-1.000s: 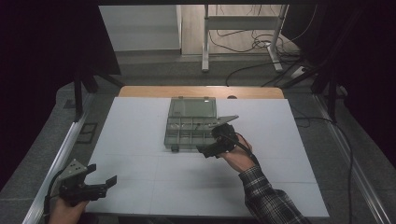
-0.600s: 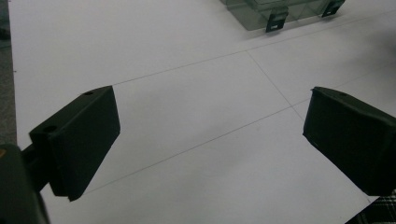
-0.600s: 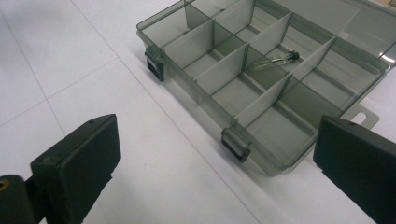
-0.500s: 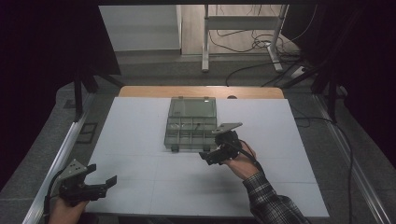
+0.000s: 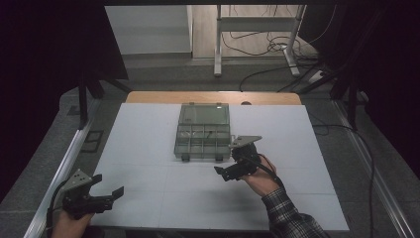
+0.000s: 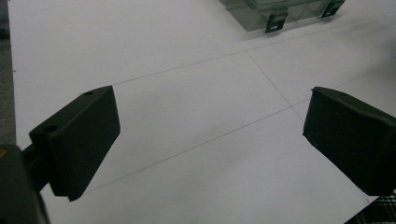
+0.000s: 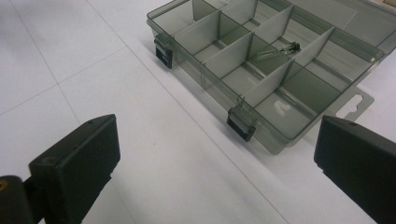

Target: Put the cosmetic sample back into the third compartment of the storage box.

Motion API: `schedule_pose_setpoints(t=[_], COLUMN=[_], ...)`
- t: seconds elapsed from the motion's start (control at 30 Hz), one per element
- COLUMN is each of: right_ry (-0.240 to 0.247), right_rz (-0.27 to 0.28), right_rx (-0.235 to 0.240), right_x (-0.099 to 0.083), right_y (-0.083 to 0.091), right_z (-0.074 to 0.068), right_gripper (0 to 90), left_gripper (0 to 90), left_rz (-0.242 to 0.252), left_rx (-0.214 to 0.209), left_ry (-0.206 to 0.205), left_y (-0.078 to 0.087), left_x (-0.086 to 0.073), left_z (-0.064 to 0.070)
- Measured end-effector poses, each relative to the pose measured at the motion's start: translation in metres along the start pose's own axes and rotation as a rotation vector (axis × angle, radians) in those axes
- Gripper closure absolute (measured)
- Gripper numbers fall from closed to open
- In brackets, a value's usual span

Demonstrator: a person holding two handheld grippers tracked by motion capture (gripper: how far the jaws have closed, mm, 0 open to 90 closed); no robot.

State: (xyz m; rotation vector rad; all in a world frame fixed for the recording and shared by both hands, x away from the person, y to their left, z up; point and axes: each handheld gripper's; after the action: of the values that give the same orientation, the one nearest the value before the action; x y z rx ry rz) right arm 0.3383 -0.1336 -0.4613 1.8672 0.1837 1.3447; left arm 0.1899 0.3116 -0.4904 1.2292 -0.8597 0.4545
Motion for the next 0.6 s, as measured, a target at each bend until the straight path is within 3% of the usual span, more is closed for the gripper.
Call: schedule_pose_setpoints(t=[0.6], right_ry=[-0.002], right_rz=[0.02], right_rx=[-0.015], right_x=[-0.016], right_y=[0.025], right_z=[-0.006], right_gripper=[0.3], left_gripper=[4.2], left_rz=[-0.001], left_rx=[0.002], left_ry=[-0.001], left_y=[0.0], left_x=[0.0], left_z=[0.0])
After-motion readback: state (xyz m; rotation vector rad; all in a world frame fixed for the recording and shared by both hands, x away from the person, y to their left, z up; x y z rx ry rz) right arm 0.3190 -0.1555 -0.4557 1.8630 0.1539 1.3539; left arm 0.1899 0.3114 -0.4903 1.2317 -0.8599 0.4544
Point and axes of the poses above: each handheld gripper's, and its own axes: y roughly backward along the jaws, x roughly out of its top, z roughly to its right, and after that the axes turned 7 degrees about x, right-handed
